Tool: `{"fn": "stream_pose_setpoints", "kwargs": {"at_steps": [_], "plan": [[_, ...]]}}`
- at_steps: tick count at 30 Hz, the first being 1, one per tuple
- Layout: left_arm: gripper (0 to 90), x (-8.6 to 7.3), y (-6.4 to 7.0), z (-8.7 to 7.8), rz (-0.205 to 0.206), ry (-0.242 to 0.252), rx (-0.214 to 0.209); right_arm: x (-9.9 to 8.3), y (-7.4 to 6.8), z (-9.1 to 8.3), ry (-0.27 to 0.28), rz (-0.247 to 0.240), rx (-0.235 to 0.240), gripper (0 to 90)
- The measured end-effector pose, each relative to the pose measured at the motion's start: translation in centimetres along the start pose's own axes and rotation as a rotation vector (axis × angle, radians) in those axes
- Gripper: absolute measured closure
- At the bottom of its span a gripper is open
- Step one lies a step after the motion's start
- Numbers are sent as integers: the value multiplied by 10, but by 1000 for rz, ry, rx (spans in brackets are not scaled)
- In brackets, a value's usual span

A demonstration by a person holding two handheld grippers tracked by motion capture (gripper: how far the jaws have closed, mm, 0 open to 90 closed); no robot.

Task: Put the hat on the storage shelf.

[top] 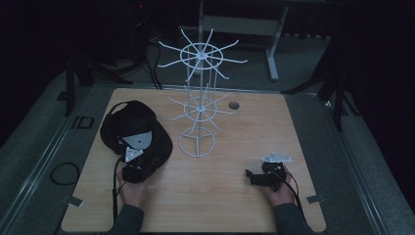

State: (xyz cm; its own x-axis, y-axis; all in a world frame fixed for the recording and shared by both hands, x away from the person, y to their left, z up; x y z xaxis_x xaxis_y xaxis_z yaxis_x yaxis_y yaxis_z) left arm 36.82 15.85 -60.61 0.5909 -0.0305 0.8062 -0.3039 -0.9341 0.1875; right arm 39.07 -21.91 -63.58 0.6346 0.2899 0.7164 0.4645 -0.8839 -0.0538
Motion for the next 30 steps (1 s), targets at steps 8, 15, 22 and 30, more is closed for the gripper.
{"fn": "stream_pose_setpoints", "kwargs": {"at_steps": [8,15,22,30], "plan": [[751,5,-8,-8,-32,3,7,0,0,0,0,-1,0,117],[813,9,-11,-14,-48,11,13,0,0,0,1,-1,0,117],[865,16,-14,-22,-41,33,26,0,0,0,0,0,0,117],[866,18,-15,-23,-30,29,41,0,0,0,0,0,0,117]]}}
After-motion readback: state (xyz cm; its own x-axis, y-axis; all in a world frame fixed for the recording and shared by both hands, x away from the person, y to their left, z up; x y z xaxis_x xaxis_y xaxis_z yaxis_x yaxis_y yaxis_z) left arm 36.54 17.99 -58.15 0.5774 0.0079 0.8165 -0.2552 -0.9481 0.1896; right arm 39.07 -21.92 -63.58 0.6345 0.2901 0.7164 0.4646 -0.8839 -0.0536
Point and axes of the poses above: each handheld gripper's, and its own axes: z roughly forward along the jaws, x roughly out of its top, y roughly to its right, the point moved 10 cm from there along z, roughly forward along the jaws, and after that the axes turned 5 degrees about z, right-handed, at the moved point
